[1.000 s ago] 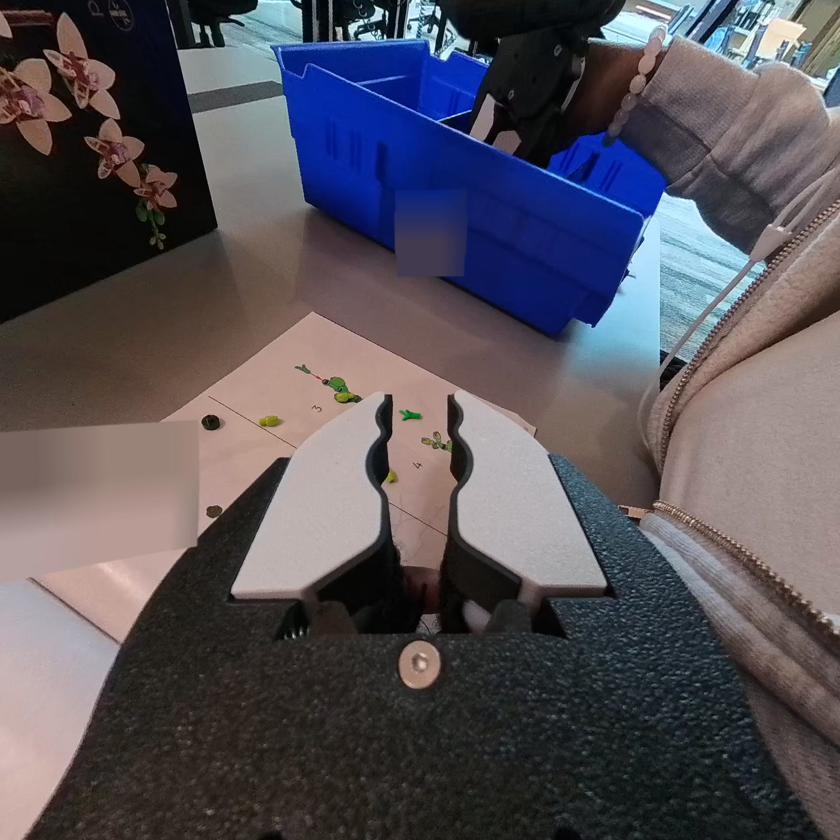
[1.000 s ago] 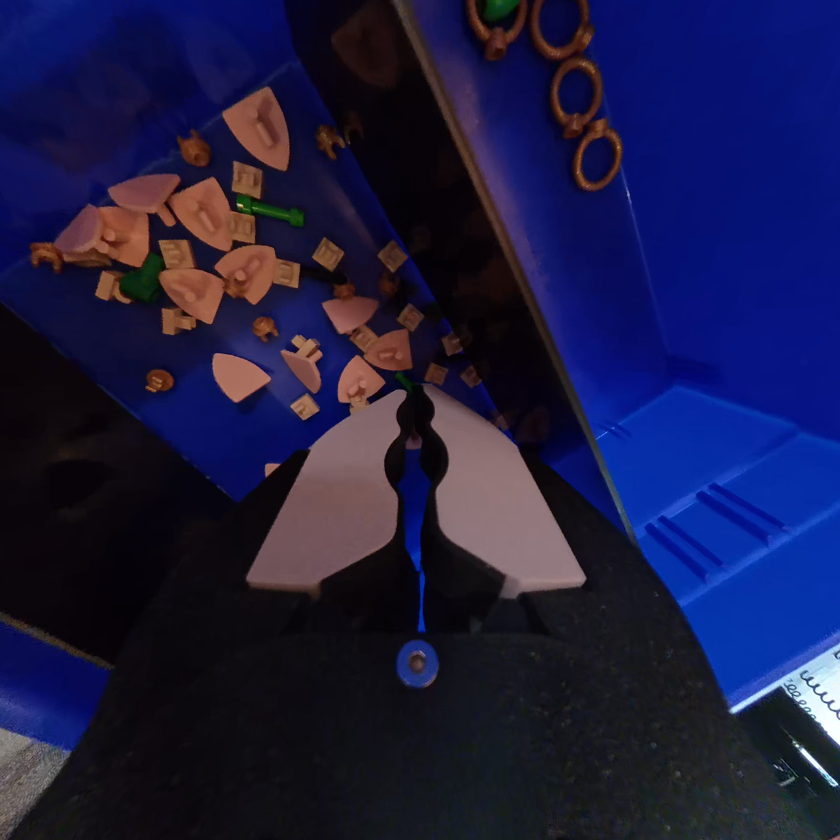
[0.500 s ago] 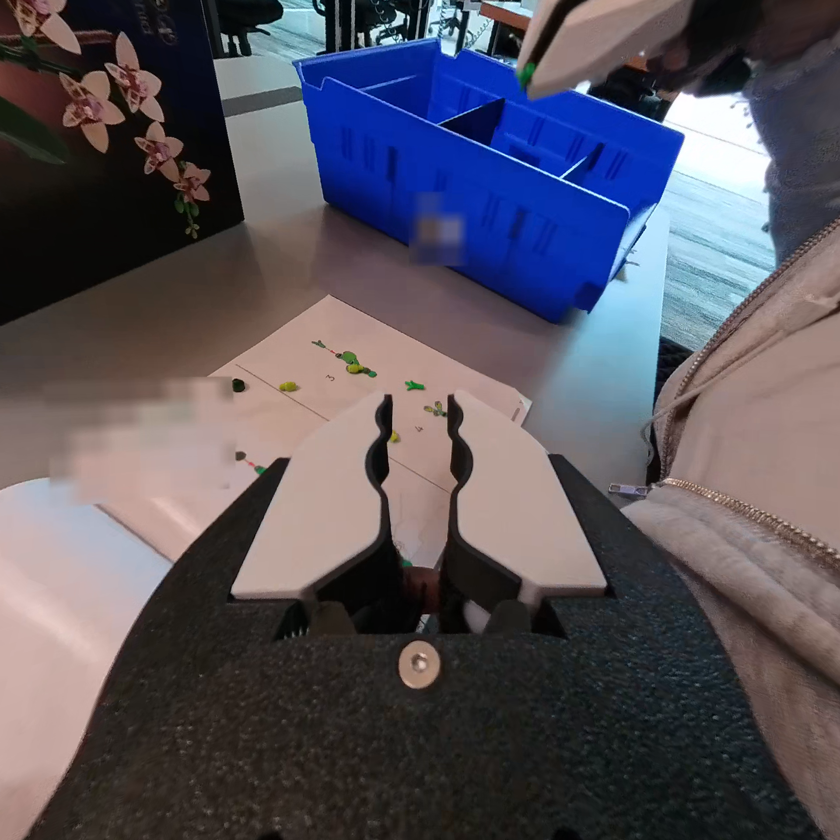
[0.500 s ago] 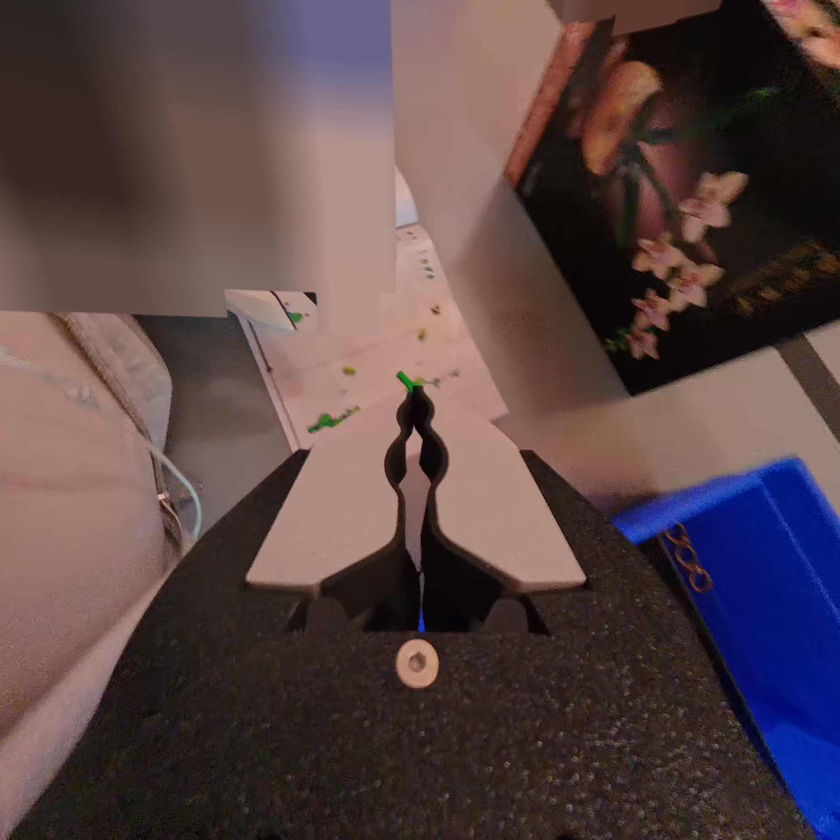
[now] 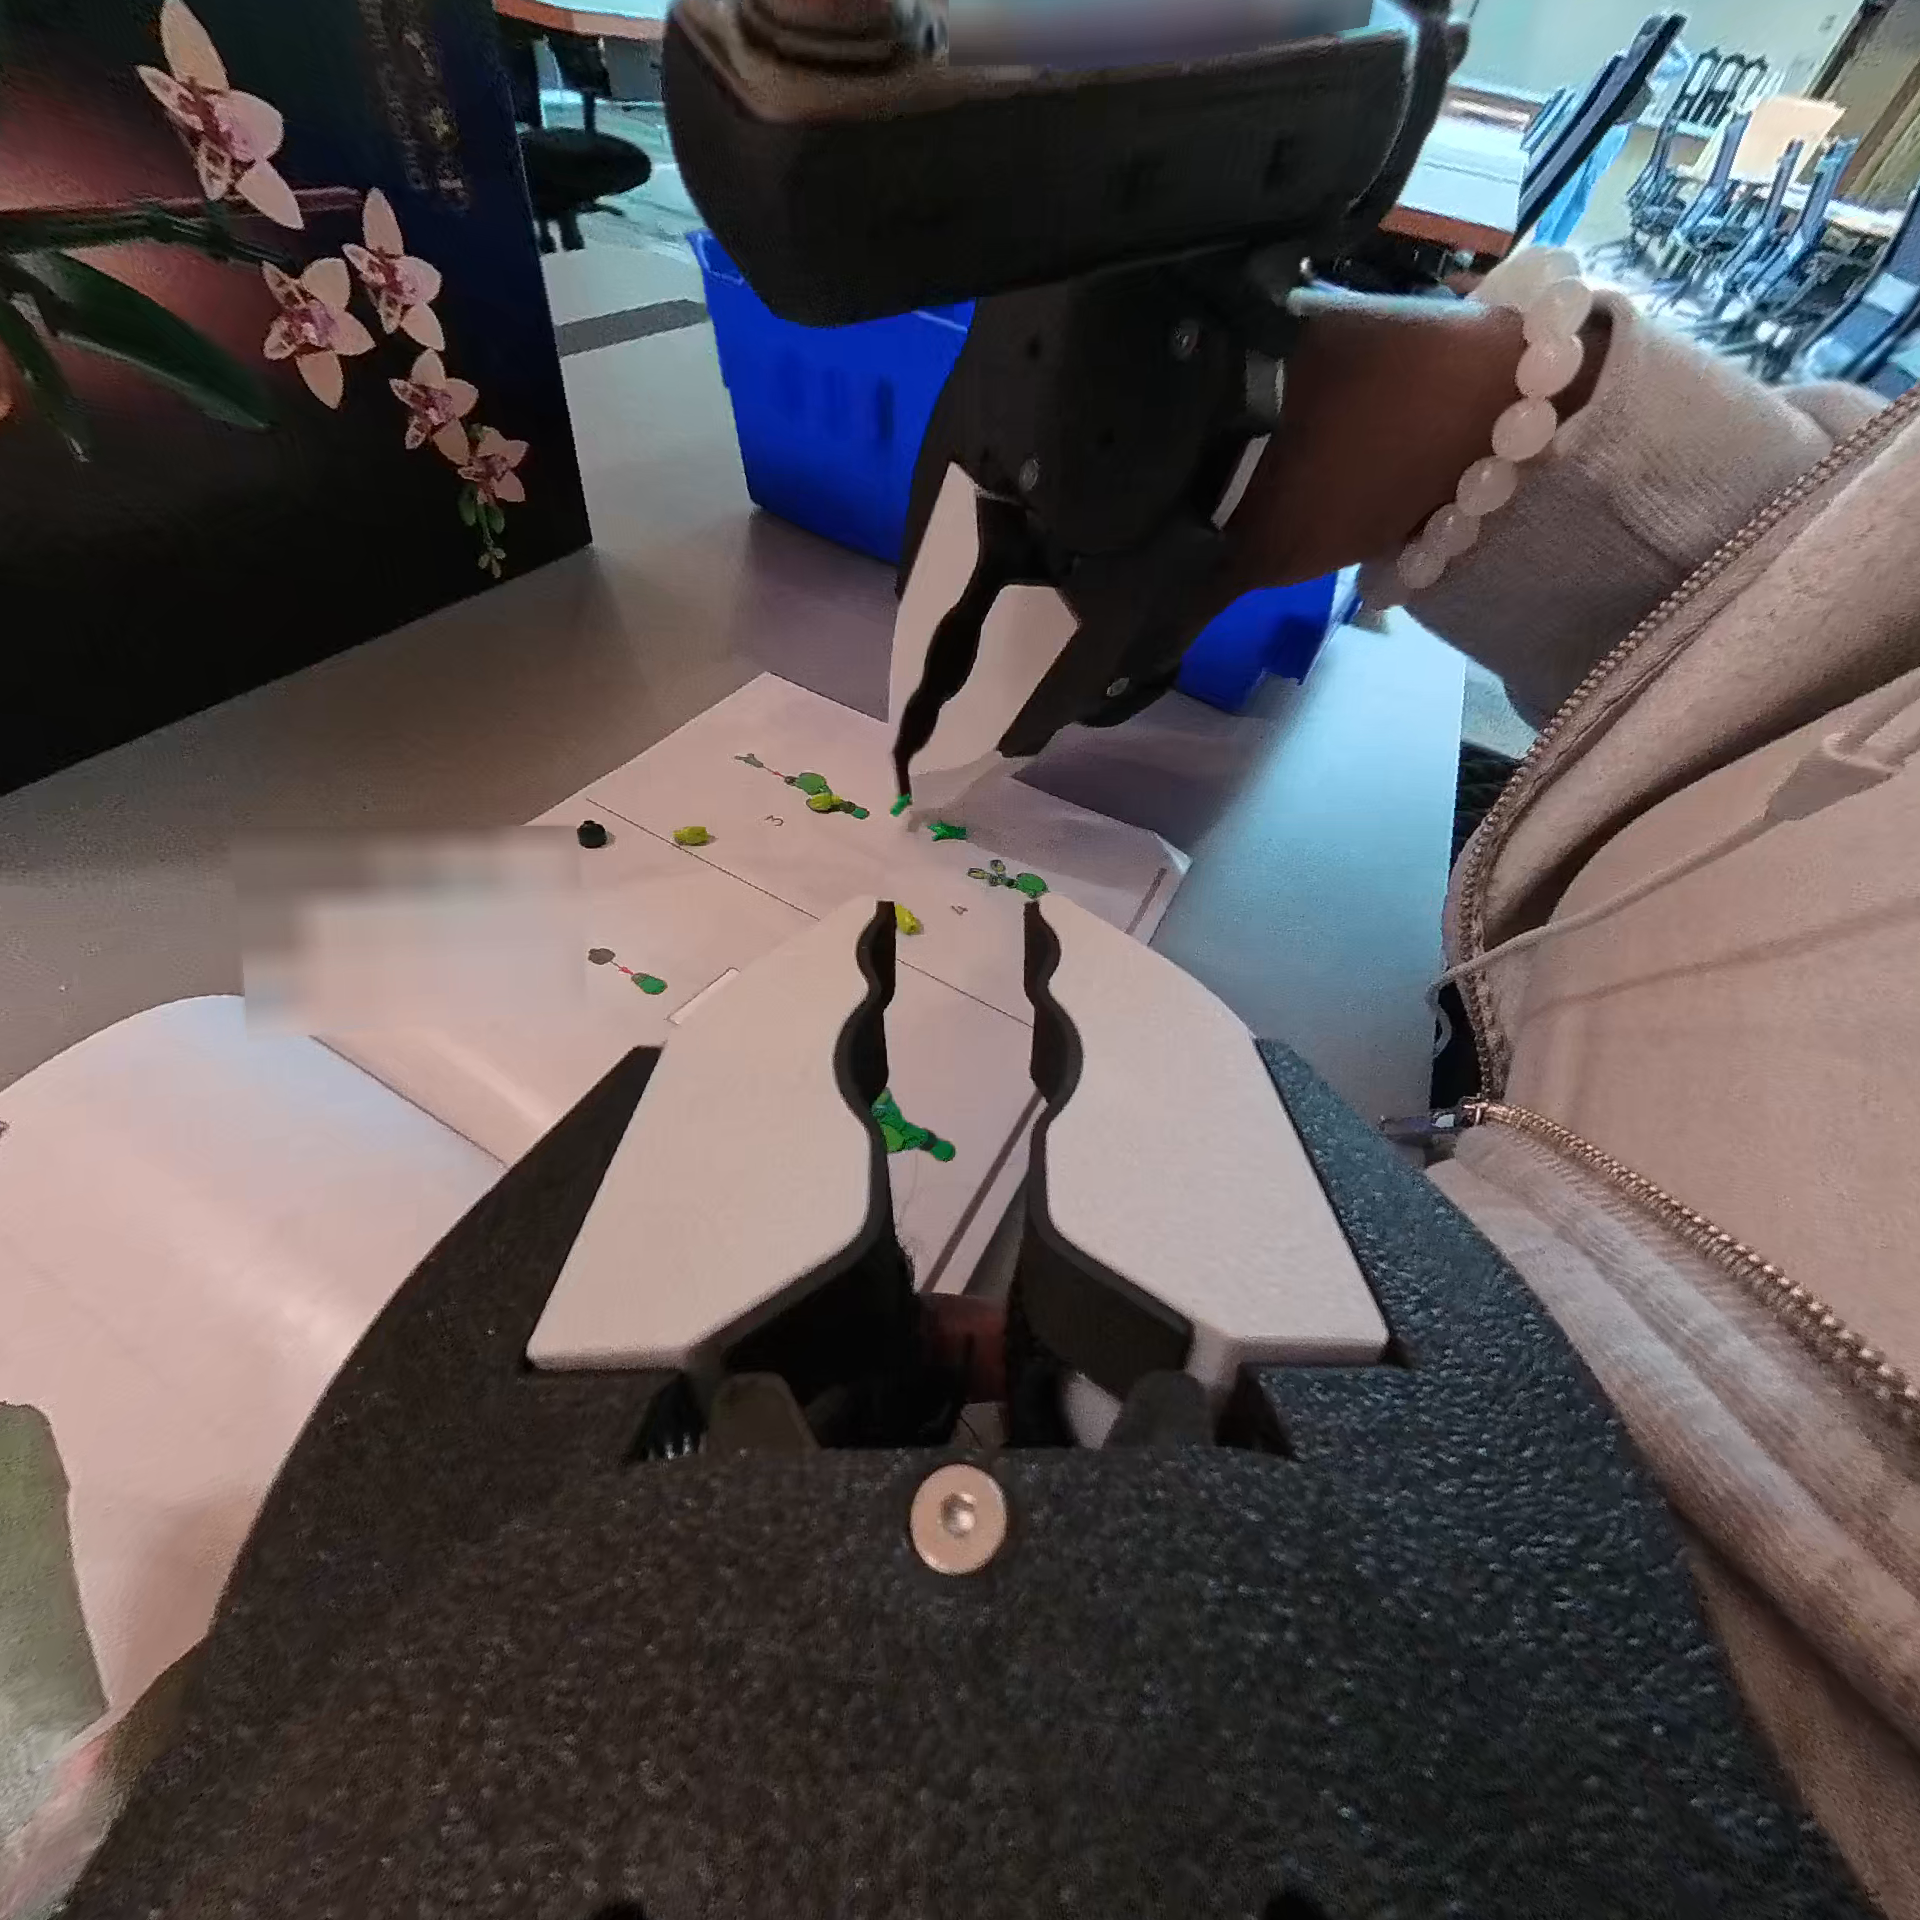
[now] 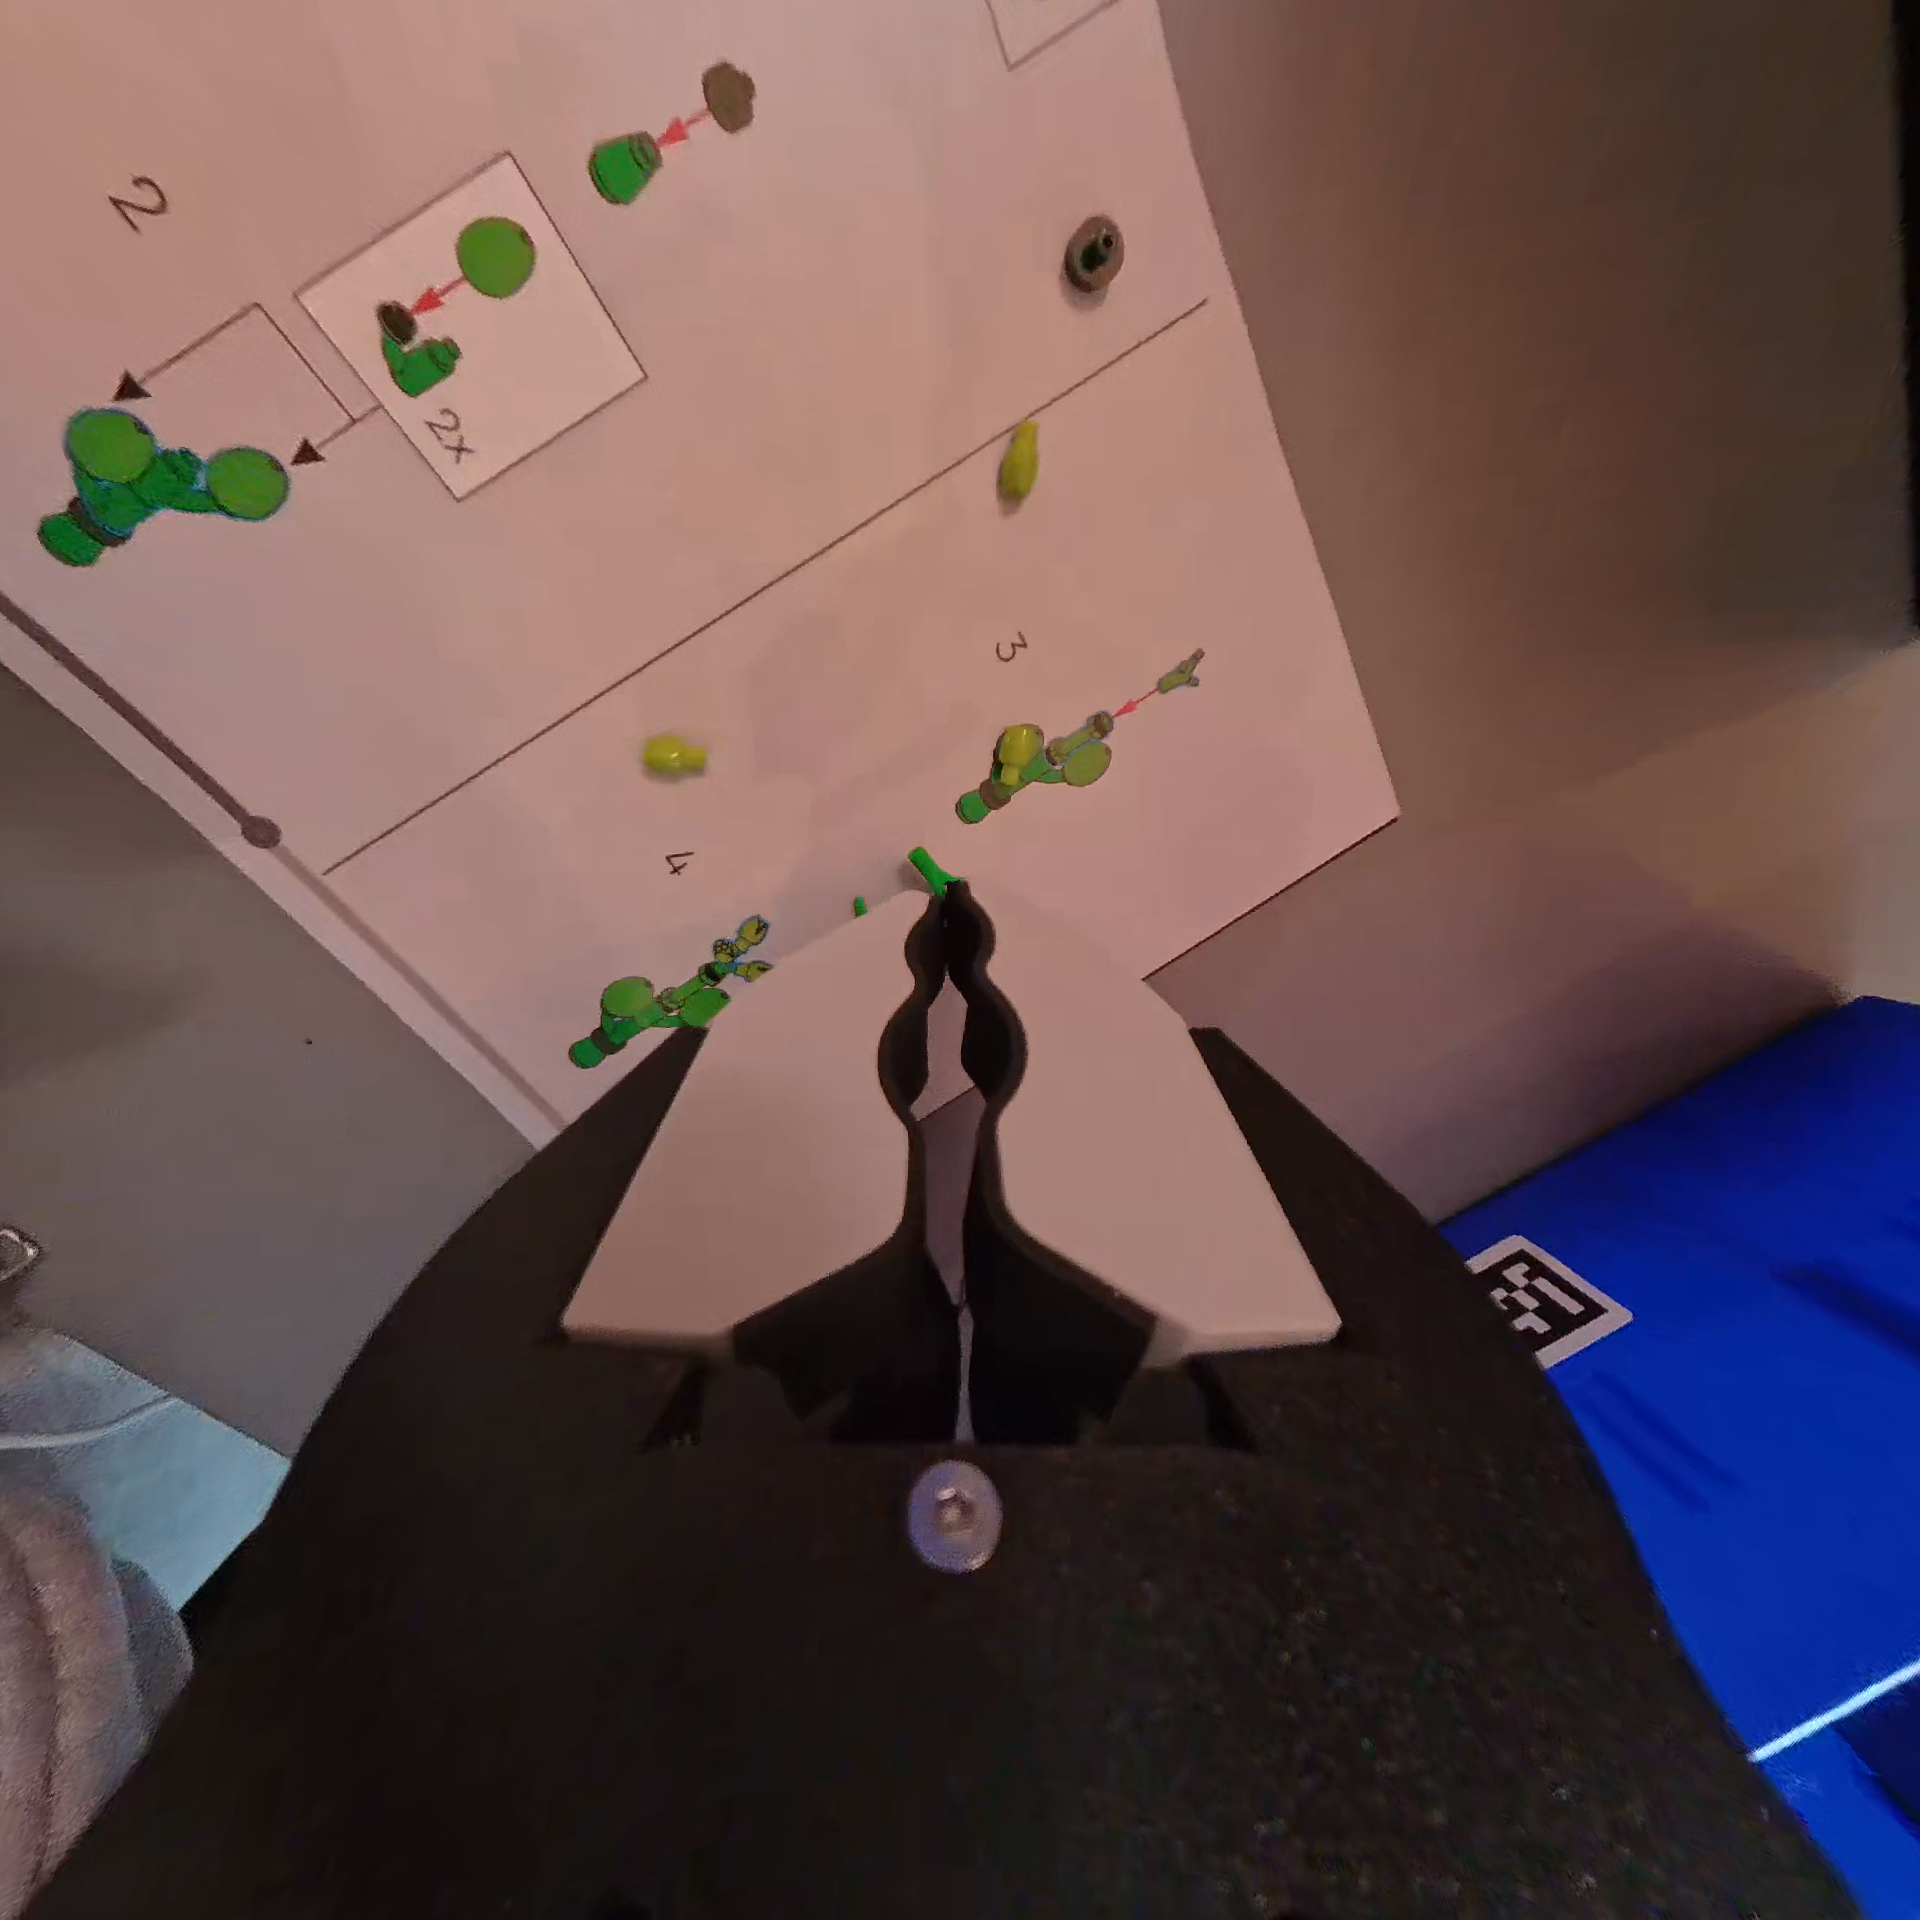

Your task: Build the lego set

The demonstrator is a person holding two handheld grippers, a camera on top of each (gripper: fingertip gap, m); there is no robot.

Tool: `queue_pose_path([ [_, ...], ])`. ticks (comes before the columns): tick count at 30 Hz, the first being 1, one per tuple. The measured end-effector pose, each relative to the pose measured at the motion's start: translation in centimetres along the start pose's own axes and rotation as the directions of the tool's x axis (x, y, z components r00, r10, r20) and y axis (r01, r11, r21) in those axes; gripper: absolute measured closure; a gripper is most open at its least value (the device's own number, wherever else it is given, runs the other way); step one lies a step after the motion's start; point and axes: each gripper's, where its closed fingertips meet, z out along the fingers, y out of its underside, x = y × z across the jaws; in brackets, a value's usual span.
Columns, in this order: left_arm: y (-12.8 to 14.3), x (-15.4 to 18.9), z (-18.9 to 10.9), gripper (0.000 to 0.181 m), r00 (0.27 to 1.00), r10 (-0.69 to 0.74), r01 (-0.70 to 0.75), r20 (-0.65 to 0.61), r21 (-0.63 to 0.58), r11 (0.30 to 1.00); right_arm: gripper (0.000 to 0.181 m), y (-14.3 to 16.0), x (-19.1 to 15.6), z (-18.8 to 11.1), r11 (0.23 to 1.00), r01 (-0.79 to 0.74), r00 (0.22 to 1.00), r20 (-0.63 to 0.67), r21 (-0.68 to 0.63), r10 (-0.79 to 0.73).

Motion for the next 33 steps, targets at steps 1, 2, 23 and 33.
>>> queue_pose_path([
  [1,-0.1,-0.1,-0.1,0.159,1.0,-0.004,0.004,-0.002,0.008,1.0,0.181,0.1,0.0,0.1,1.0,-0.004,1.0,0.008,-0.012,0.004],
  [2,-0.1,-0.2,-0.2,0.159,1.0,-0.008,0.008,-0.003,0.014,1.0,0.18,0.2,-0.1,0.2,1.0,-0.007,1.0,0.014,-0.019,0.008],
  [23,-0.2,0.1,0.7,0.159,1.0,-0.002,0.001,-0.023,-0.022,1.0,0.175,-2.7,1.5,-10.1,0.883,-0.035,0.998,-0.035,0.469,0.058],
  [33,-0.2,0.5,1.3,0.158,0.999,0.032,-0.033,-0.02,-0.053,0.998,0.175,-1.7,0.6,-5.3,0.944,-0.101,0.995,0.024,0.315,0.099],
])
